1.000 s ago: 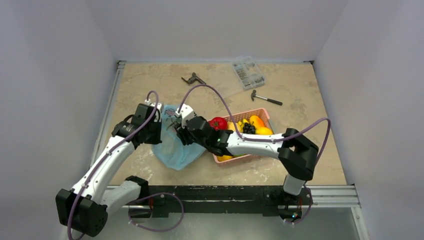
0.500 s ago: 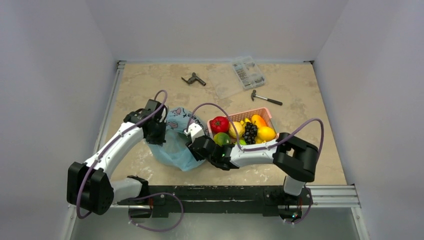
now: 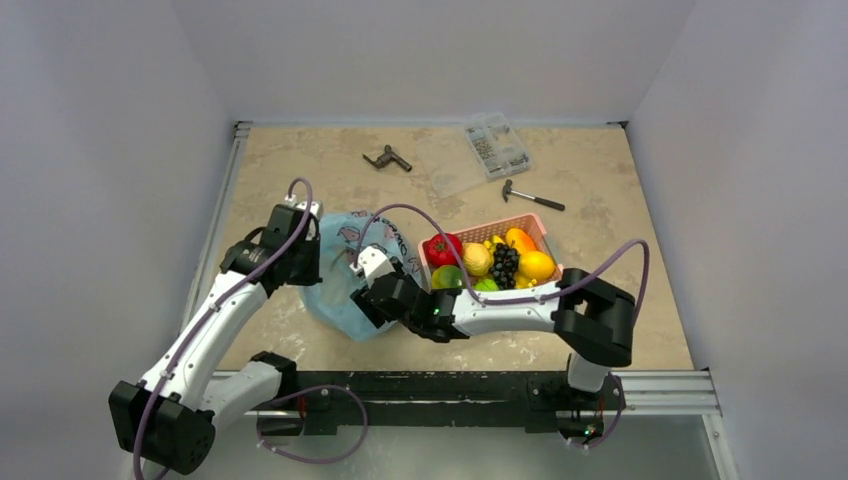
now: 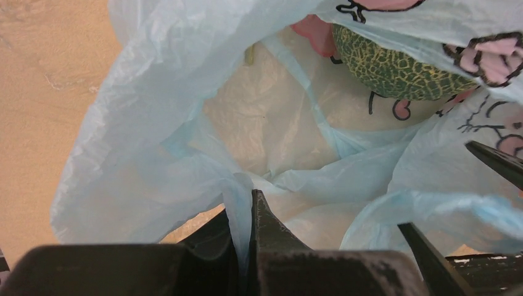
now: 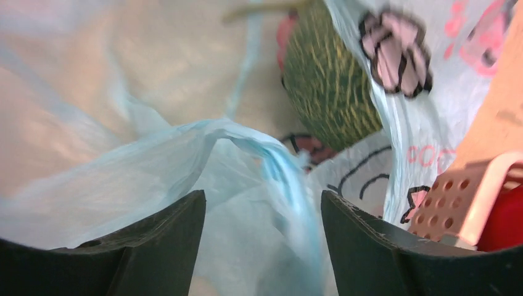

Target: Take the fake fruits out of the plastic bag

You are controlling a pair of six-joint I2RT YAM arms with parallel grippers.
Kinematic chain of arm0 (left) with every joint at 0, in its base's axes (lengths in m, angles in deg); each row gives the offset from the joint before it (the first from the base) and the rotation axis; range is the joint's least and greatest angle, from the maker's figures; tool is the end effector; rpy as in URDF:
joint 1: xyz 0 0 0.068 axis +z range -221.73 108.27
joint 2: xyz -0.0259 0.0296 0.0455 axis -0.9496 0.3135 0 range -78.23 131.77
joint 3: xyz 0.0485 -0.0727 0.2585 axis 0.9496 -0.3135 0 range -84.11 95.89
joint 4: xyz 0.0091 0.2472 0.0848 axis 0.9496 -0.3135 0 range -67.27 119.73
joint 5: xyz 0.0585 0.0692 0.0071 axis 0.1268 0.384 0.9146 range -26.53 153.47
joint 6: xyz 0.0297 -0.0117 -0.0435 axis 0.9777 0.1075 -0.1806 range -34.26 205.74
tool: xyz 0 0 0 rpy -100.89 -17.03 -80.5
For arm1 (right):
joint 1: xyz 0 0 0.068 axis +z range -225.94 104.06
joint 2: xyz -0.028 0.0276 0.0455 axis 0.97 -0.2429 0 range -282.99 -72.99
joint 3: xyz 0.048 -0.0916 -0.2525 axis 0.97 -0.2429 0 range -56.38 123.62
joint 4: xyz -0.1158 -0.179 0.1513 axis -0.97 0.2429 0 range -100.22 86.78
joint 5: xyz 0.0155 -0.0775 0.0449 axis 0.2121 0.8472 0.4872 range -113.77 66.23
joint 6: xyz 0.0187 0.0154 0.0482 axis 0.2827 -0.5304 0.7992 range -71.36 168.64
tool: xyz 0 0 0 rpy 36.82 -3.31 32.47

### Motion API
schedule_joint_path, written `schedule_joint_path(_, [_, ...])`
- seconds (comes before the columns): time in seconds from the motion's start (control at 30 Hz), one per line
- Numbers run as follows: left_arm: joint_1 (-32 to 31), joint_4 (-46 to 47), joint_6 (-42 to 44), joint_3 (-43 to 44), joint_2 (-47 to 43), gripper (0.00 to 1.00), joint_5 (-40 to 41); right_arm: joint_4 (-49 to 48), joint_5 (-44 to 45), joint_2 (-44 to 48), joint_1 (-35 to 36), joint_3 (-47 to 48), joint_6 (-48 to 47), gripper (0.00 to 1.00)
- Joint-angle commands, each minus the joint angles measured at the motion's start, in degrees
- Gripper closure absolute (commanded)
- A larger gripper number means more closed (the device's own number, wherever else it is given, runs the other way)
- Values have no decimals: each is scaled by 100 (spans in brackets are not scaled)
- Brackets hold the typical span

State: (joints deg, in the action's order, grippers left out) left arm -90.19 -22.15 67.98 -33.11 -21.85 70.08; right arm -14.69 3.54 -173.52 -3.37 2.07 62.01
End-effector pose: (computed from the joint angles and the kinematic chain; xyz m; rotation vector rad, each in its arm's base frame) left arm 0.1745 -0.0539 0.2781 -0.0278 2.5625 -0.0932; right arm 0.1276 0.3518 0.1890 -0.8376 1.9944 0.3385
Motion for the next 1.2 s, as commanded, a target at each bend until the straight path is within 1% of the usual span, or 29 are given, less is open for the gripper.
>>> schedule_joint_path(0.0, [-26,74,119,125,194,100,-76,13,-75,655,99,560,-273,31])
schedule_joint_path(0.1, [-26,76,132,99,126,100,-122,-271,-178,742,99,628,-345,26])
schedule_joint_path(0.17, [-26,130,146,56,18,100,-167,-289,-187,674,100,731,-313,21])
schedule_joint_path(0.2, [-26,154,160,35,-46,98,-189,-313,-217,639,100,763,-266,19])
schedule_joint_path(0.3, [-26,219,167,-20,-229,71,-184,-523,-352,580,103,700,-130,15])
schedule_joint_path(0.33, [-26,223,167,-20,-289,64,-153,-627,-384,579,104,629,-85,15])
schedule_joint_path(0.37, [-25,229,160,-28,-354,59,-92,-739,-436,582,99,567,-39,15])
schedule_joint_path(0.43, [-26,246,151,-37,-521,53,82,-909,-519,591,99,443,79,18])
schedule_joint_path(0.53, [-26,348,143,-31,-880,45,426,-1160,-603,597,101,190,310,31])
schedule_joint_path(0.6, [-21,367,108,32,-1110,42,564,-1468,-793,604,100,-36,500,38])
schedule_joint_path(0.7, [-23,277,-9,248,-1378,40,919,-2082,-1213,563,100,-404,634,40])
schedule_joint_path(0.77, [-26,263,-45,418,-1421,38,1152,-2277,-1576,462,99,-482,690,41])
schedule_joint_path(0.8, [-26,279,-17,537,-1374,36,1234,-2339,-1748,418,103,-500,767,42])
schedule_joint_path(0.87, [-26,370,58,718,-1199,27,1434,-2567,-2019,300,100,-587,906,42])
schedule_joint_path(0.9, [-24,459,152,796,-1051,22,1502,-2643,-2130,214,99,-599,943,42])
schedule_joint_path(0.93, [-18,578,270,851,-881,12,1555,-2633,-2220,136,99,-567,963,43])
schedule_joint_path(0.97, [-25,725,371,903,-704,5,1587,-2569,-2289,64,105,-512,968,44])
schedule_joint_path(1.1, [-22,1213,770,1110,140,0,1437,-2508,-2436,-41,99,-505,1091,45])
schedule_joint_path(1.17, [-26,1425,1211,1118,617,0,1163,-2557,-2474,-25,100,-570,1157,45])
